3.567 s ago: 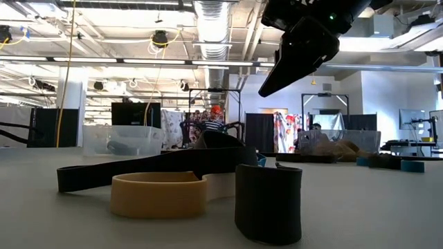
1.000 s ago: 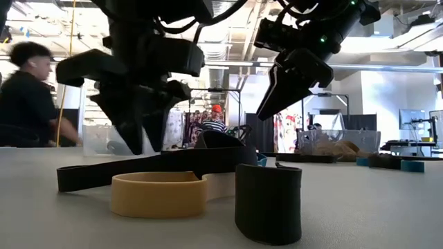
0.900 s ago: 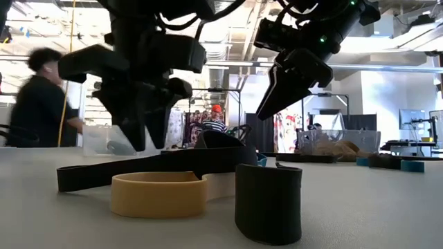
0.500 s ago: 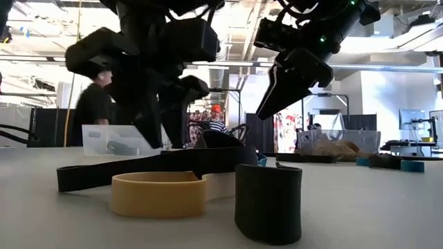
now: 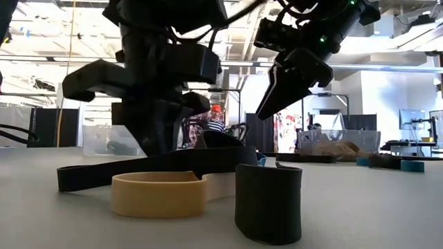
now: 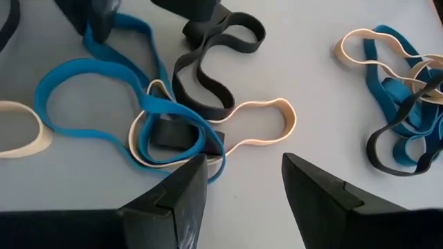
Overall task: Sort rubber bands into baskets
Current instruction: Put the blue rubber band into the white bin, then put the black rubber band into the transparent bin
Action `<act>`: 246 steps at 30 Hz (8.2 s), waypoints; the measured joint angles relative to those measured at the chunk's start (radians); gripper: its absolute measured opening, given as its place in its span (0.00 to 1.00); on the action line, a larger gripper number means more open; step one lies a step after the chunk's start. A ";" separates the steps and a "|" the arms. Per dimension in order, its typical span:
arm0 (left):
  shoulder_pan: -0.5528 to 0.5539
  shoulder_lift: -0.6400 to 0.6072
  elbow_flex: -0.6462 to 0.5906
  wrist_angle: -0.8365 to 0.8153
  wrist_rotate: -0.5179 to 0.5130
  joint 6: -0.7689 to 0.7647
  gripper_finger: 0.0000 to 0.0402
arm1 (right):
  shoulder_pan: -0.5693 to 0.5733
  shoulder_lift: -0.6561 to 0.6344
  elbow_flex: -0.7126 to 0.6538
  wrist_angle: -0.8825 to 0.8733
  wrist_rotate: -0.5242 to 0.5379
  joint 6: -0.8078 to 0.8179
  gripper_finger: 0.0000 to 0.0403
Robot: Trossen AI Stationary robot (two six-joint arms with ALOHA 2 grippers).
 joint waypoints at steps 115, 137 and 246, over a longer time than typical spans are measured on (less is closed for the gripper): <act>-0.621 -0.395 0.161 -0.827 -0.393 -1.082 0.50 | -0.020 0.000 -0.001 0.056 -0.001 -0.009 0.54; -0.115 -0.399 -0.063 -0.223 -0.482 -0.289 0.50 | -0.018 0.000 -0.001 0.054 -0.026 -0.012 0.54; 1.011 -0.546 -0.192 -0.179 -0.208 0.084 0.44 | -0.017 0.000 -0.001 0.032 -0.026 -0.017 0.54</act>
